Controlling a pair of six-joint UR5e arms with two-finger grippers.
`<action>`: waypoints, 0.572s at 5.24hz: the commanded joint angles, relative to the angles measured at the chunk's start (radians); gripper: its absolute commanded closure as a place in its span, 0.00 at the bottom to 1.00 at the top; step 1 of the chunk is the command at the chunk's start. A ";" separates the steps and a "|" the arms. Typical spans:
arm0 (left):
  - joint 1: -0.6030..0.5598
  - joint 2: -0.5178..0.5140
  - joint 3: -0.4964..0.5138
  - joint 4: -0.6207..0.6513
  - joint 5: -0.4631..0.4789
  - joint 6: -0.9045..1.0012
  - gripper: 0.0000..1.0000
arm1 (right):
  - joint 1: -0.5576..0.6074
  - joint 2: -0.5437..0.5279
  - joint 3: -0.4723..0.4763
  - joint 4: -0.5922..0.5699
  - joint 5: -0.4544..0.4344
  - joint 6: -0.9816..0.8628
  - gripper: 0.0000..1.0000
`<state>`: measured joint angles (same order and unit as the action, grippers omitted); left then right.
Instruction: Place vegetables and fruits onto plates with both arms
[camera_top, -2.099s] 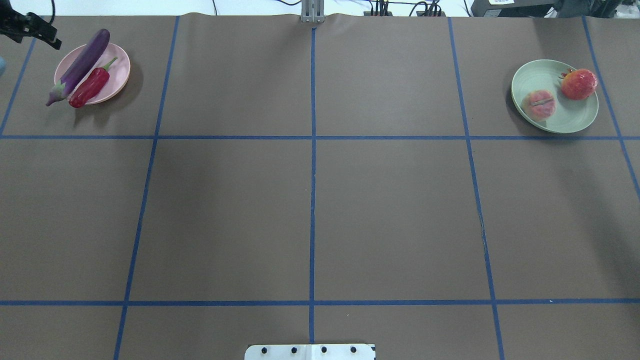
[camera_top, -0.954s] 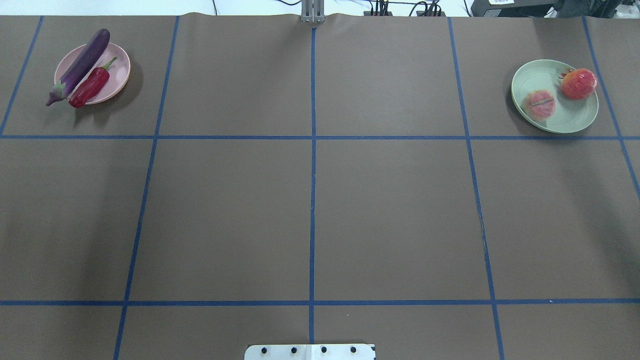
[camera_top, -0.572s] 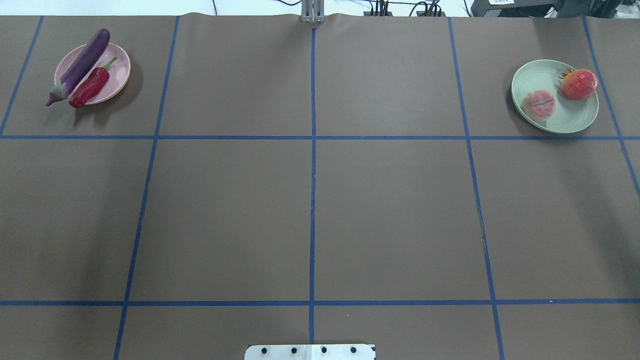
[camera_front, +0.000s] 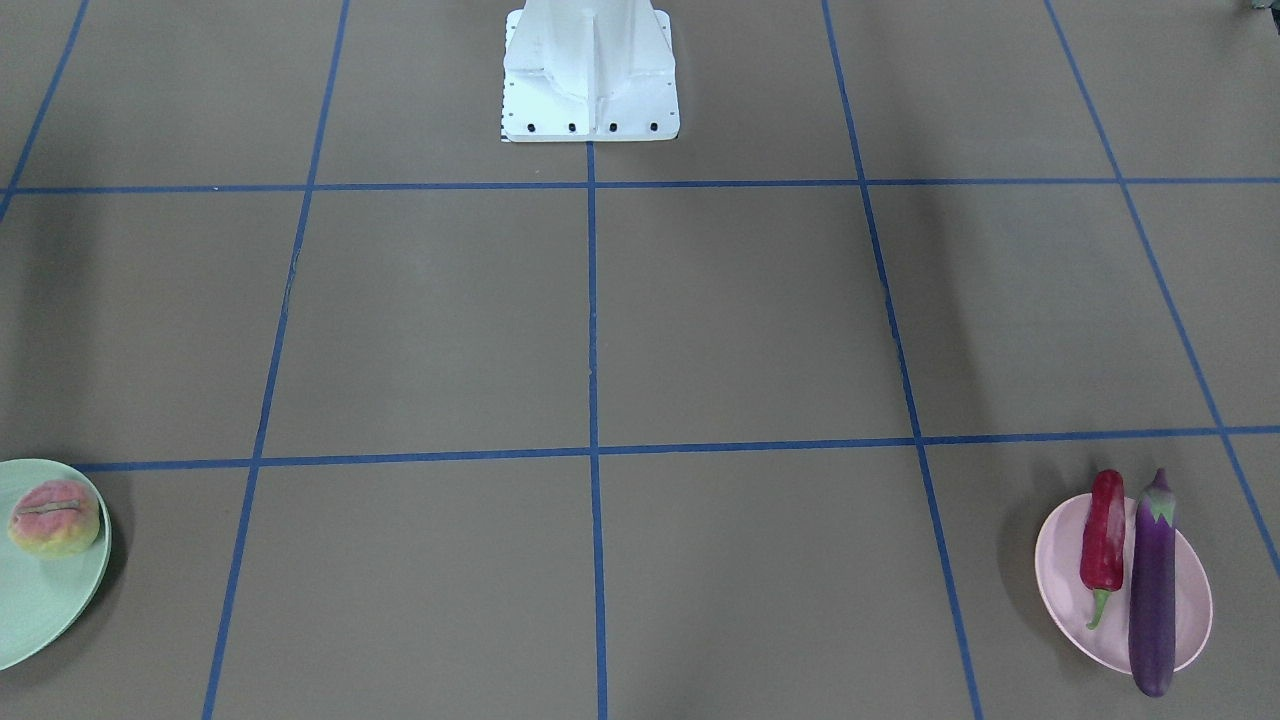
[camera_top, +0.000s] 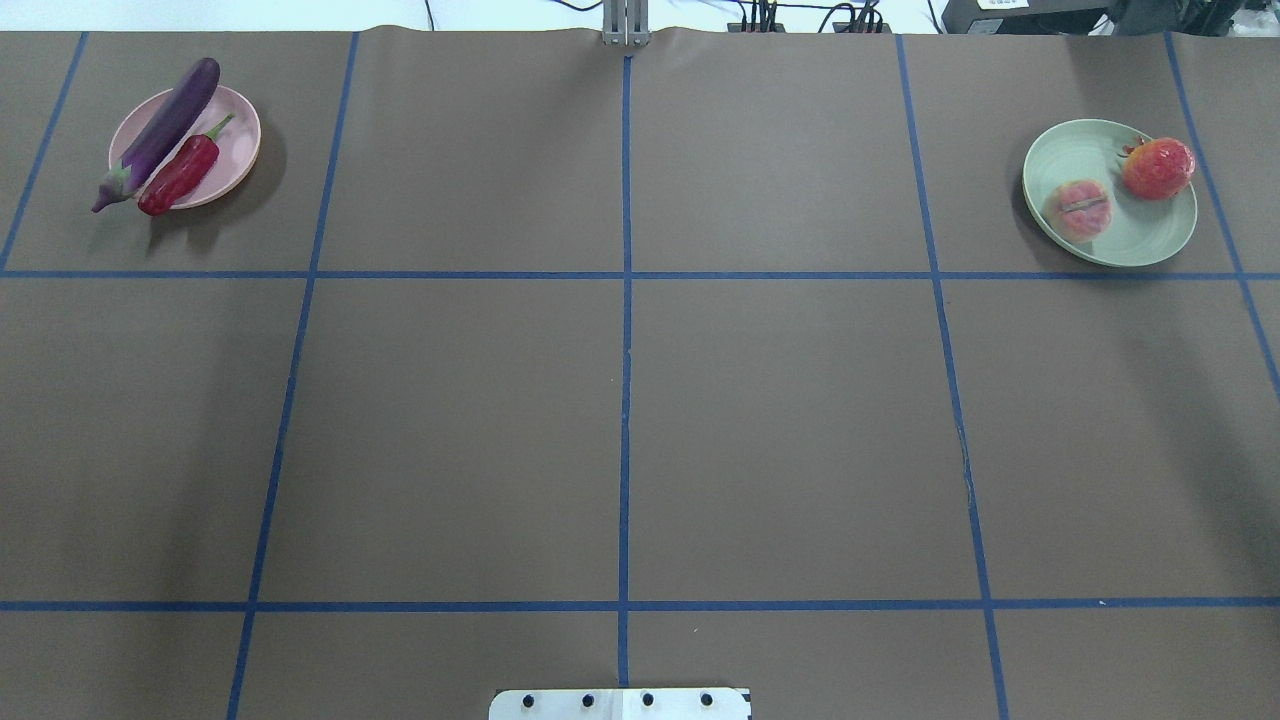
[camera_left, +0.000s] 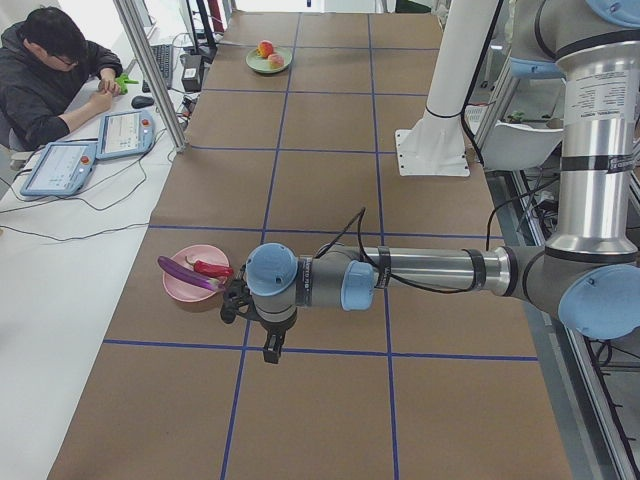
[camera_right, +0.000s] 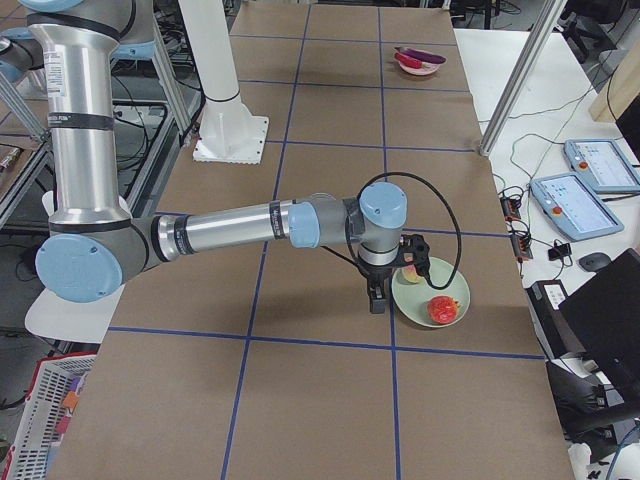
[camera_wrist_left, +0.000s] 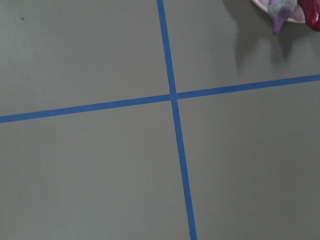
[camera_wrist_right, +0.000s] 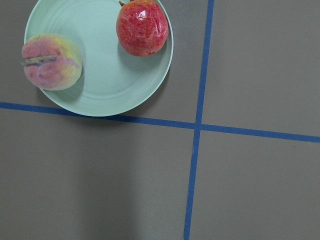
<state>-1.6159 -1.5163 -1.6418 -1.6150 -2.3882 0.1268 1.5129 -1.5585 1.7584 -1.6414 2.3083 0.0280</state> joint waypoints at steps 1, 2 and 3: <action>-0.001 -0.001 -0.010 -0.002 0.032 0.004 0.00 | -0.011 -0.001 -0.007 0.000 -0.003 0.000 0.00; 0.001 -0.001 -0.012 -0.002 0.032 0.004 0.00 | -0.029 0.000 -0.010 0.002 -0.003 0.000 0.00; 0.001 -0.001 -0.013 -0.002 0.032 0.004 0.00 | -0.030 0.000 -0.010 0.002 -0.003 -0.002 0.00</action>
<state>-1.6157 -1.5171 -1.6535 -1.6167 -2.3567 0.1303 1.4872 -1.5589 1.7496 -1.6401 2.3057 0.0272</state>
